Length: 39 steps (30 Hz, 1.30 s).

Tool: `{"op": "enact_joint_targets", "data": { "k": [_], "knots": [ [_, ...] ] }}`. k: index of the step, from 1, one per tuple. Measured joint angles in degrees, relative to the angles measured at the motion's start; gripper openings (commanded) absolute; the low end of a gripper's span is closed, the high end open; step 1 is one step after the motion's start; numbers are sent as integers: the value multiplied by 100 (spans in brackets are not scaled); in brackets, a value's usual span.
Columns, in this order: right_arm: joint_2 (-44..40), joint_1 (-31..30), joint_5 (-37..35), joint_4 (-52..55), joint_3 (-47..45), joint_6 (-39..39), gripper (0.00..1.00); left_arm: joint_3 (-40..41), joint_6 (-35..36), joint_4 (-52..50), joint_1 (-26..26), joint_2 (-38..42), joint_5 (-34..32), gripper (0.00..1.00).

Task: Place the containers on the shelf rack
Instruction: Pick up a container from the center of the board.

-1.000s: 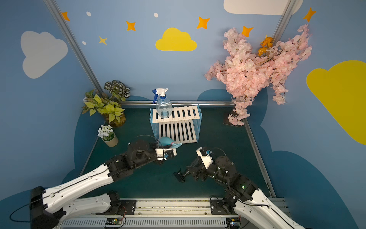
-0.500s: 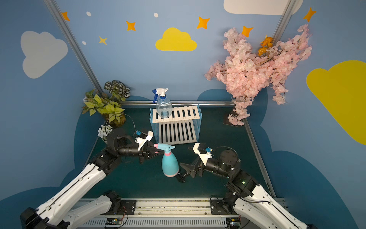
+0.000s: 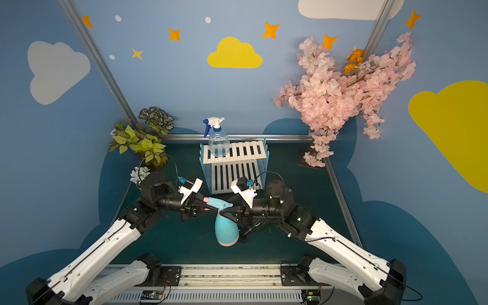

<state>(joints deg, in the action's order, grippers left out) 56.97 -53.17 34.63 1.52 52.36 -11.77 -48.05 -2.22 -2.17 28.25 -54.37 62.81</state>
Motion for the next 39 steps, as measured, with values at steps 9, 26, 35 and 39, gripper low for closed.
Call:
{"op": "enact_joint_targets", "data": {
  "k": [9,26,35,39],
  "knots": [
    [-4,-35,13,9,142,-181,30,2,177,-63,4,22,70,2],
    [-201,-35,-72,208,136,-173,0,376,4,164,-42,245,-337,91],
    [-621,-22,-984,372,87,-33,0,946,-535,625,-520,951,-962,97],
    [-898,-17,-1871,389,87,186,0,1145,-557,415,-791,1394,-1687,97]
  ]
}}
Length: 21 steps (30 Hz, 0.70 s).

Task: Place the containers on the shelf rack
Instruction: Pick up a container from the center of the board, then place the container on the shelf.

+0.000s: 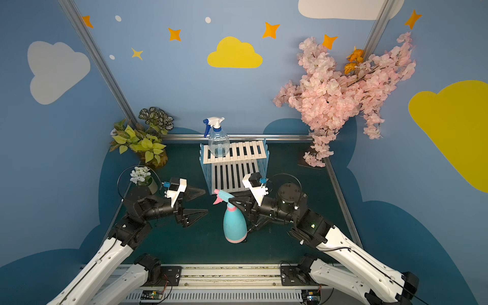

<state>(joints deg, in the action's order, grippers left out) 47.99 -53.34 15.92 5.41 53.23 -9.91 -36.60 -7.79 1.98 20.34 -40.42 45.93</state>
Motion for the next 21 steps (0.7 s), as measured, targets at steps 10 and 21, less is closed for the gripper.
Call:
{"op": "enact_joint_targets", "data": {
  "k": [10,21],
  "knots": [
    [63,7,-2721,-1163,125,1156,0,39,487,-1285,-107,389,-1969,97],
    [1902,133,-3923,-2315,1836,2081,0,39,649,-1572,-107,649,-2437,98]
  ]
}}
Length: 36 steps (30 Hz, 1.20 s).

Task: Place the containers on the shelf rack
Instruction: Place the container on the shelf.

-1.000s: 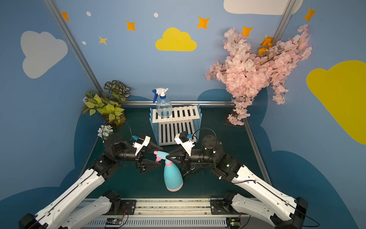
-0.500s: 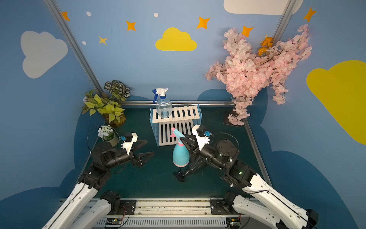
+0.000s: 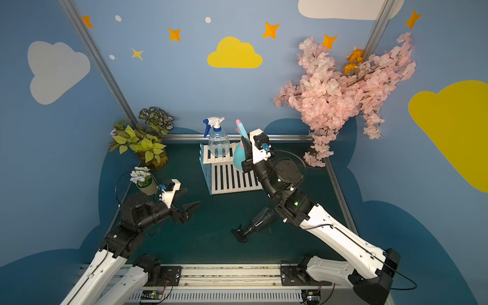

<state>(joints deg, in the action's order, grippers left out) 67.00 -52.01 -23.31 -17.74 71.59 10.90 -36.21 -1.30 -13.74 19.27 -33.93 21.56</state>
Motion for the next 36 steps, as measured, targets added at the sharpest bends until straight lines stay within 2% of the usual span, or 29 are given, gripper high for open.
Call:
{"op": "enact_joint_targets", "data": {
  "k": [7,17,36],
  "knots": [
    [782,470,-173,-157,592,-74,0,0,35,-26,26,72,-68,98],
    [1384,1060,-107,-125,1023,-367,0,0,70,-42,52,72,-83,98],
    [1937,1139,20,350,1480,-595,0,0,63,-39,68,72,-81,98]
  ]
}}
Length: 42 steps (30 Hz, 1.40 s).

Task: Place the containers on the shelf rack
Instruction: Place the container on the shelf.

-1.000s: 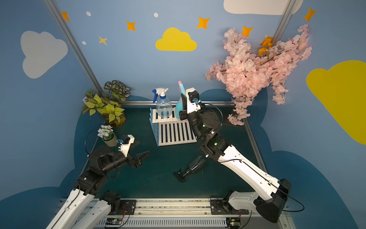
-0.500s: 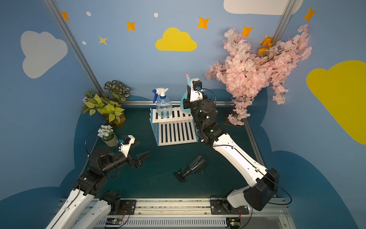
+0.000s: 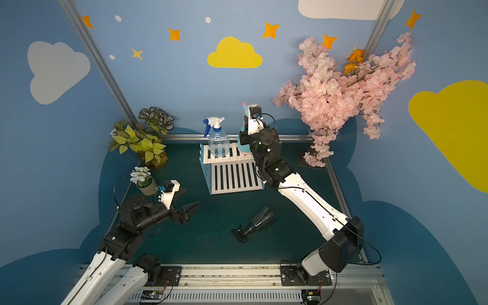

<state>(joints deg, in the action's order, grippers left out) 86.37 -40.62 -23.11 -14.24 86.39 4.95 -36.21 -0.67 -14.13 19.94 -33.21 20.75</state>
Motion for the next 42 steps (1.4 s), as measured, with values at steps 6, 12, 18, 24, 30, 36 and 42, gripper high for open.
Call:
{"op": "enact_joint_targets", "data": {
  "k": [6,12,18,24,30,36,42],
  "knots": [
    [31,4,0,15,17,0,0,0,0,2,9,0,0,98],
    [31,4,-15,24,20,-31,27,0,2,0,11,0,-2,98],
    [46,4,-48,46,20,-55,40,0,2,0,11,0,-2,98],
    [52,31,-85,79,20,-85,52,0,2,0,22,2,-4,98],
    [55,31,-109,125,22,-109,65,0,4,0,35,28,-4,98],
    [24,31,-94,254,31,-168,91,0,28,-4,37,33,-24,98],
    [-527,50,96,597,-177,-203,91,0,118,-4,87,31,2,96]
  ]
}}
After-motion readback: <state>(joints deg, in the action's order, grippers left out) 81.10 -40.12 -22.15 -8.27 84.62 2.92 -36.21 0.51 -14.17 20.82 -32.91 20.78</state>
